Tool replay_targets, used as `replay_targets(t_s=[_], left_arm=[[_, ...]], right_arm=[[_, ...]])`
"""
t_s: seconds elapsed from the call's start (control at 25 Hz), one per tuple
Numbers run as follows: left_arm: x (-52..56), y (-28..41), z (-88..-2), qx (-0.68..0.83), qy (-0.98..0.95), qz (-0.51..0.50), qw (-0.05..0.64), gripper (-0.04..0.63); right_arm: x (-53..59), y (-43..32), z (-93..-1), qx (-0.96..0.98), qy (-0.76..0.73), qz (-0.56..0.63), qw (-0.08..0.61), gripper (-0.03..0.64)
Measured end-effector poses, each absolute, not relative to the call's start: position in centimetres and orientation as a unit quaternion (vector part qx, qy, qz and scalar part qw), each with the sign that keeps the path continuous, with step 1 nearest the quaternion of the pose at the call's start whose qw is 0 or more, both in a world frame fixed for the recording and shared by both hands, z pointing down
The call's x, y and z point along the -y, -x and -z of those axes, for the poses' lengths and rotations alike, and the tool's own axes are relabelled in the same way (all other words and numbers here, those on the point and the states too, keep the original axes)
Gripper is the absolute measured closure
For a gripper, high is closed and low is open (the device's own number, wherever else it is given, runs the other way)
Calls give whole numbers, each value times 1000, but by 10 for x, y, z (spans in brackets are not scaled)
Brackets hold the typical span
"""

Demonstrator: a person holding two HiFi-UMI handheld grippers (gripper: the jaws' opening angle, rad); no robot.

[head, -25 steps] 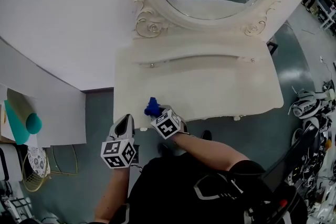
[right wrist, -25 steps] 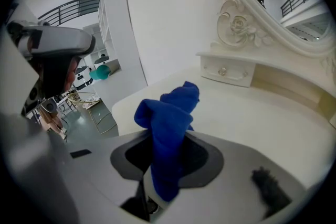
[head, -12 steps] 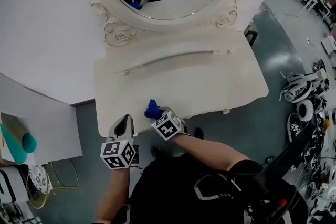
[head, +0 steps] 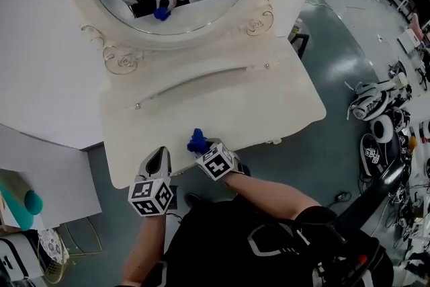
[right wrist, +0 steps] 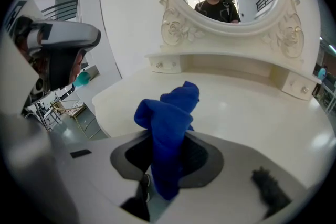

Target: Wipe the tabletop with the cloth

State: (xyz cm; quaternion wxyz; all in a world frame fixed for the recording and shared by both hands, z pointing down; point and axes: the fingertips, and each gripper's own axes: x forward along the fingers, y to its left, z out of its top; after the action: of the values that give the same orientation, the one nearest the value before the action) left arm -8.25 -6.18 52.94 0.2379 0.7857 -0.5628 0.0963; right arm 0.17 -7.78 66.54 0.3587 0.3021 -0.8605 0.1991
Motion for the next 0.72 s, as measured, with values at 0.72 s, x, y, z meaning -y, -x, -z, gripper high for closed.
replay_targets(t_s=[0.72], left_arm=[[118,-46,-522,484,-837,-122,222,586]], right_arm=[[116,-160,-663,822,-403,-244,319,491]])
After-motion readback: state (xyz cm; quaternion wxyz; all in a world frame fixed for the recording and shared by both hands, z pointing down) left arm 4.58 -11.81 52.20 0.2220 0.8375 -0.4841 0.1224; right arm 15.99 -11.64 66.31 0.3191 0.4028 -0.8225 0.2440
